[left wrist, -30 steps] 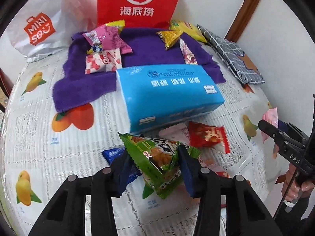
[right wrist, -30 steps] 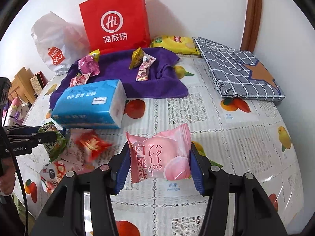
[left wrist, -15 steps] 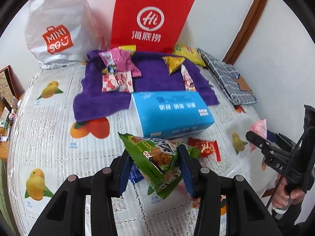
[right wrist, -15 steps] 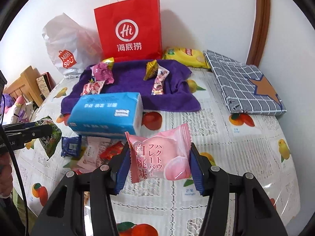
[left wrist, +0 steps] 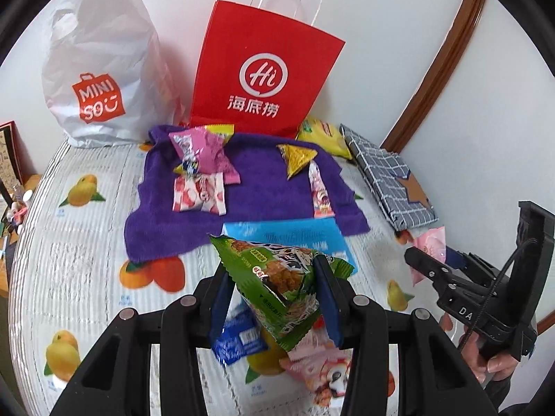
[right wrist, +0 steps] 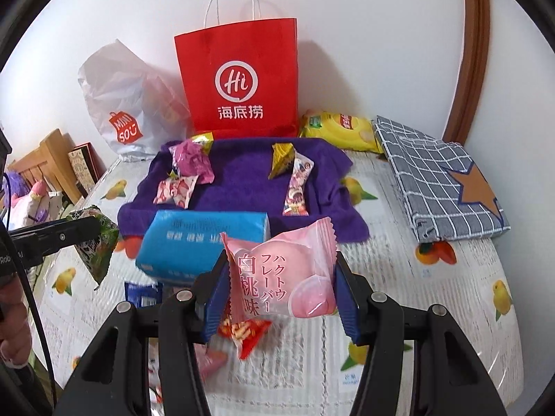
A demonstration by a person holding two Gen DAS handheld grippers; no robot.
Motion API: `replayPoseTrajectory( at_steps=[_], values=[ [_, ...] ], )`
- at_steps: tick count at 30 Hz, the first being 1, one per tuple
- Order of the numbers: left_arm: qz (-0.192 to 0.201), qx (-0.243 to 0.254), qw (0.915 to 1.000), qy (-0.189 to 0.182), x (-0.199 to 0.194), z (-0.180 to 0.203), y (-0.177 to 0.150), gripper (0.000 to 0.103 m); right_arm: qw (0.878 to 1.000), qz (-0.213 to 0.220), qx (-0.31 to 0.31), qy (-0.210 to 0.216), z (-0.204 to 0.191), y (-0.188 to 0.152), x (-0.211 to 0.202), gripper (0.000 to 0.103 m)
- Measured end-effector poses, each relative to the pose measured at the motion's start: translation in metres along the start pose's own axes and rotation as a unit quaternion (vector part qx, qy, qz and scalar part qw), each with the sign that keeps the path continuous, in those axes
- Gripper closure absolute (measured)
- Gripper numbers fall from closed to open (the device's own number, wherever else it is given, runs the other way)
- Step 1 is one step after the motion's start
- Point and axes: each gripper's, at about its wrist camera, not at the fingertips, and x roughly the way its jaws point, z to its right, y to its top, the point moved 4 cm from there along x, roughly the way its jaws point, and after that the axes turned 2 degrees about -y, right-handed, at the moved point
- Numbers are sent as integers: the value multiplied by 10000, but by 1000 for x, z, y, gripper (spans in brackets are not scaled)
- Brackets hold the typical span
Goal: Organize snacks
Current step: 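Lift both held packets and carry them over the purple towel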
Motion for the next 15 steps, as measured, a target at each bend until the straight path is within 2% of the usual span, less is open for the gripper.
replayPoseTrajectory(
  at_steps=[5,15],
  values=[
    [79,-13,10000,-23,10,-2,22,60,10000,32,58,-67,1,25,17,48],
    [141,-96,9994,300,42,-25,70,60,9998,81,164,-31,4,71,63,48]
  ],
)
